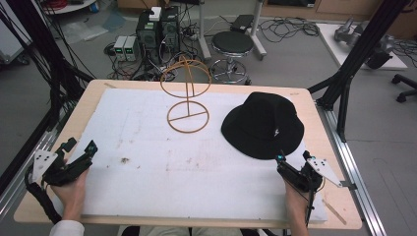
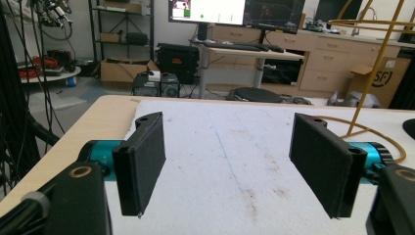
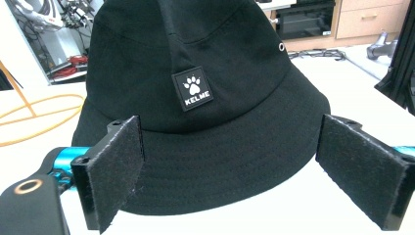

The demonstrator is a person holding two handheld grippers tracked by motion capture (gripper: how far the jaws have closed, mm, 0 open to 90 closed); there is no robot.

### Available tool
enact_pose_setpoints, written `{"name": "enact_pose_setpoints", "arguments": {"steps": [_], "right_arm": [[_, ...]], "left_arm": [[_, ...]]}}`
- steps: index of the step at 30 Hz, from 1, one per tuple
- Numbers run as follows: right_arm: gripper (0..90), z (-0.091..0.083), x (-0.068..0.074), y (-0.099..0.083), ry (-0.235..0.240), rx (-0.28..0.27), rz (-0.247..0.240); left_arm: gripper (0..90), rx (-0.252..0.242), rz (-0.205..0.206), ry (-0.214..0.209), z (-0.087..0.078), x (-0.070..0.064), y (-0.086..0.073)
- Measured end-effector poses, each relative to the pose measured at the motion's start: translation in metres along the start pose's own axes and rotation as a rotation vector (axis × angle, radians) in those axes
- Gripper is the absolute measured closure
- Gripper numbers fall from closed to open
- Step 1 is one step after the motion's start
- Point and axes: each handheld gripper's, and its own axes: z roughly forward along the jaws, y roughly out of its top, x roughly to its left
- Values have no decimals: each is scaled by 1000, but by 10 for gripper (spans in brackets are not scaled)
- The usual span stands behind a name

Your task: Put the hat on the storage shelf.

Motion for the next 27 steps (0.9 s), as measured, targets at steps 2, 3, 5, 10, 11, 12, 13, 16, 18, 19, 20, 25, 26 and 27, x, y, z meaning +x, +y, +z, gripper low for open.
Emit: {"name": "enact_pose_setpoints", "arguments": {"steps": [2,3,5,10,11,12,13,16,18,19,20,25,26,27], "right_arm": [[99,0,0,0,0,2,1],[99,0,0,0,0,2,1],[98,0,0,0,0,1,-1],[99,-2,2,2,-2,-16,-22],[98,-2,2,2,0,-16,-26],[98,-1,3,3,6,-12,-26],[98,-1,4,3,12,-5,-22],[98,-3,7,5,31,-5,-17],[98,-5,10,10,37,-17,-21],[98,-5,12,12,39,-25,-30],[98,-5,13,15,40,-30,-33],[98,2,18,25,40,-27,-72],[98,4,19,27,36,-27,-82],[99,6,20,29,38,-21,-87]], "left_arm": [[284,4,0,3,0,0,0],[284,4,0,3,0,0,0],[283,5,0,4,1,0,0],[283,7,3,5,1,0,0],[283,7,3,5,1,0,0],[283,7,3,4,1,0,-1],[283,9,2,3,1,0,-1],[283,16,11,-12,2,-5,-2],[283,17,16,-15,3,-6,-2],[283,21,21,-23,5,-7,-2],[282,23,23,-24,6,-8,-2],[282,25,23,-34,9,-10,-2],[282,25,23,-34,9,-10,-2],[282,25,22,-36,10,-11,-2]]}}
